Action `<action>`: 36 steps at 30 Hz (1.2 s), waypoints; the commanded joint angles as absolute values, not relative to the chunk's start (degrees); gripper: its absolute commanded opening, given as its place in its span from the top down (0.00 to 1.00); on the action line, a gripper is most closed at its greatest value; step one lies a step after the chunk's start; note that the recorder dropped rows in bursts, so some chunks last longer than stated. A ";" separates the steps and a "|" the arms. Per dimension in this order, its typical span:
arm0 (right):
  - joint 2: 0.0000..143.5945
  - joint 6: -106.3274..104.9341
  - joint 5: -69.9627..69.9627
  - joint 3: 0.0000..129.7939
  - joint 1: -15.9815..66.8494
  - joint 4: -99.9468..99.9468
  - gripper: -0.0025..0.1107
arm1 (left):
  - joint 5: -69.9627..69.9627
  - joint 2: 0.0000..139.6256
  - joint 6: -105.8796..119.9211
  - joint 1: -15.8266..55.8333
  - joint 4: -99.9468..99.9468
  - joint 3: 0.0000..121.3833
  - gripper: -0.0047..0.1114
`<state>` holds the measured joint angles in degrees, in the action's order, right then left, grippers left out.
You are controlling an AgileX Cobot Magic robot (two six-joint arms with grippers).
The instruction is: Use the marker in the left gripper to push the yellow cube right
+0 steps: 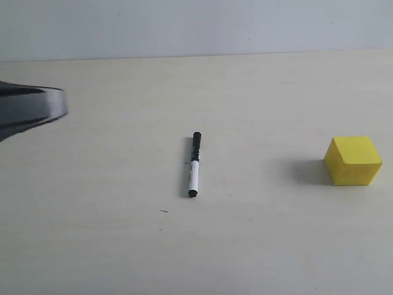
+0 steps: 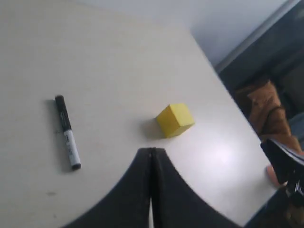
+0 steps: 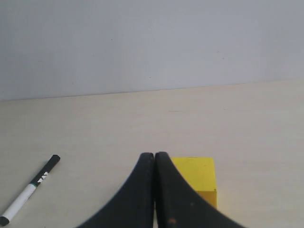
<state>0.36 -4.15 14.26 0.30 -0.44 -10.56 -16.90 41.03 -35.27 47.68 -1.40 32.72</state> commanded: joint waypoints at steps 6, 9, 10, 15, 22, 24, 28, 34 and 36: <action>0.00 -4.43 14.02 0.00 -0.64 -10.53 0.98 | 0.47 13.66 -27.70 33.69 -2.16 8.61 0.96; 0.00 -4.43 14.02 0.00 -0.64 -10.53 0.98 | 2.77 10.33 -26.83 30.88 -0.41 5.19 0.96; 0.00 -4.43 14.02 0.00 -0.64 -10.53 0.98 | 3.05 9.41 -26.83 29.89 0.00 4.20 0.96; 0.00 -4.43 14.02 0.00 -0.64 -10.53 0.98 | 4.85 6.07 -26.73 23.44 3.91 0.00 0.96; 0.00 -4.43 14.02 0.00 -0.64 -10.53 0.98 | 2.71 0.17 -26.73 17.65 9.96 0.00 0.96; 0.00 -4.43 14.02 0.00 -0.64 -10.53 0.98 | 1.04 0.00 -26.95 14.97 9.96 0.00 0.96; 0.00 -4.43 14.02 0.00 -0.64 -10.53 0.98 | -0.50 0.00 -27.20 12.56 9.96 0.00 0.96; 0.00 -4.43 14.02 0.00 -0.64 -10.53 0.98 | -1.67 0.00 -28.82 12.56 9.72 0.00 0.96; 0.00 -4.43 14.02 0.00 -0.64 -10.53 0.98 | -1.67 0.00 -30.24 12.56 9.72 0.00 0.96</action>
